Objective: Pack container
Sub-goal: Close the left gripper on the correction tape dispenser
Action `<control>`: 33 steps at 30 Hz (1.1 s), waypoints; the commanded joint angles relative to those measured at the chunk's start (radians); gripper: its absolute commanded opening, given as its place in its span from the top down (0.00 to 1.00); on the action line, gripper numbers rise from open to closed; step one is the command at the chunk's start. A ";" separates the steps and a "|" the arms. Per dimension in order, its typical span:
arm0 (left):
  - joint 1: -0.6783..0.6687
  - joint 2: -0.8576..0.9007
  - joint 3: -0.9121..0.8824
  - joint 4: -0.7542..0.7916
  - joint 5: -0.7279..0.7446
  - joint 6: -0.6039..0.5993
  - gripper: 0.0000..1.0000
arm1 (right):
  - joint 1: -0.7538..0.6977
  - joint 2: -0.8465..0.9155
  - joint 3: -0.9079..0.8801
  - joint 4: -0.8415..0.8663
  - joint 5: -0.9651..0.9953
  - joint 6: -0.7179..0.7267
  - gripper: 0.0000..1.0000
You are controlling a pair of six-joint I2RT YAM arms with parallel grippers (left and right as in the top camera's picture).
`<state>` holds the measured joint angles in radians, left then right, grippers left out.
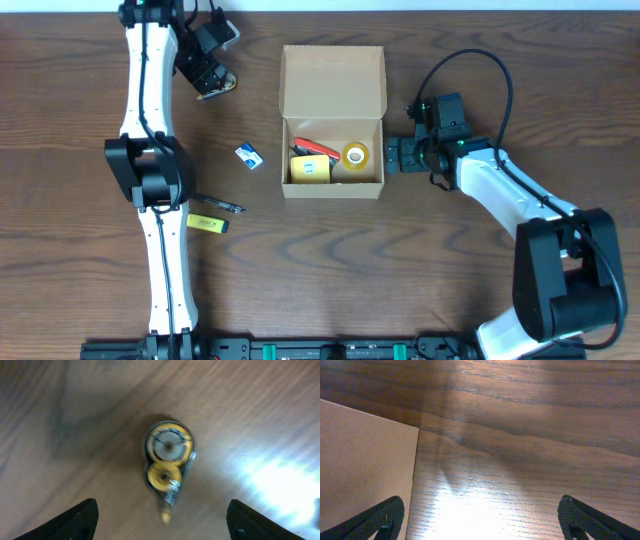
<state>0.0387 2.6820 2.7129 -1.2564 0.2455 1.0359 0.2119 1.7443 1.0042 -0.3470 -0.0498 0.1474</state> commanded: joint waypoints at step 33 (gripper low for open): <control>0.020 0.029 -0.230 0.189 0.114 0.199 0.14 | -0.003 0.009 -0.002 -0.001 0.000 -0.014 0.01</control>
<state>0.0544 2.6820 2.4886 -1.0679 0.3382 1.2282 0.2119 1.7443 1.0042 -0.3470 -0.0498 0.1474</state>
